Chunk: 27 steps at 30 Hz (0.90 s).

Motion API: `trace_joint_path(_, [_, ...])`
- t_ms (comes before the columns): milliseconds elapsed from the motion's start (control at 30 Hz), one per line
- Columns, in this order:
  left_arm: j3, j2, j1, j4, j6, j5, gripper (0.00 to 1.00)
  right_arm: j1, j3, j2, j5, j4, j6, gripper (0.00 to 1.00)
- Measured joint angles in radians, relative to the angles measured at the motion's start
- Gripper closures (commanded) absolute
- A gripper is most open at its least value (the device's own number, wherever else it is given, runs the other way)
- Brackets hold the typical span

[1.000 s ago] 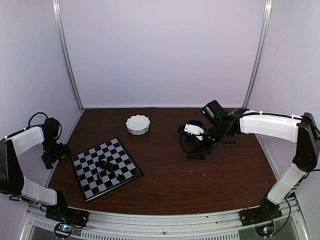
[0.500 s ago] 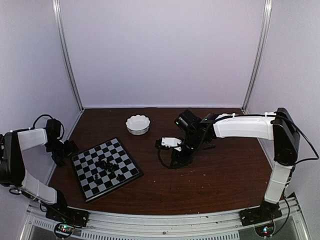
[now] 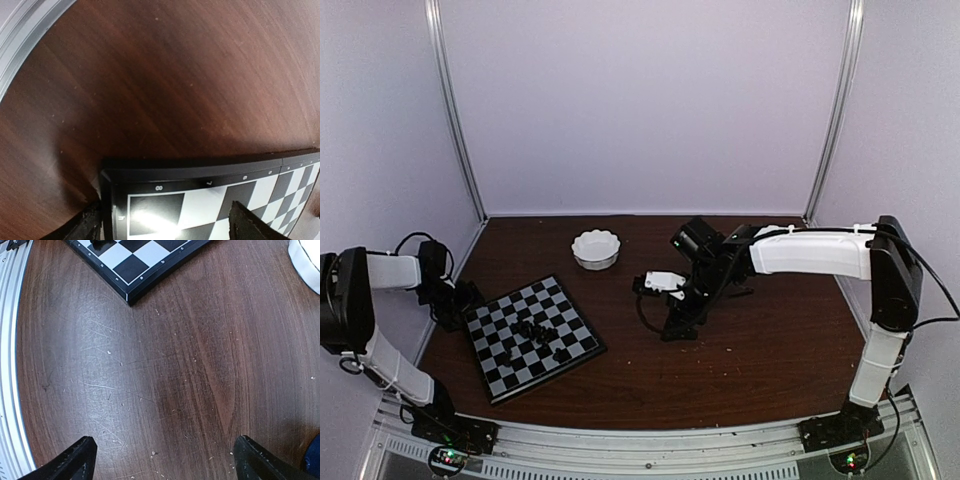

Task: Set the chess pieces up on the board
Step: Position the chessboard at the center of the board.

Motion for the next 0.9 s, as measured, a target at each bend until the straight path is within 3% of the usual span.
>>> trace_joint_path(367, [0.045, 0.074, -0.019, 0.097, 0.007, 0.059, 0.17, -0.061, -0.001, -0.014, -0.018, -0.006, 0.027, 0.01])
trace_joint_path(900, [0.316, 0.339, -0.259, 0.161, 0.137, 0.034, 0.2, -0.179, -0.041, -0.047, -0.09, -0.003, 0.068, 0.02])
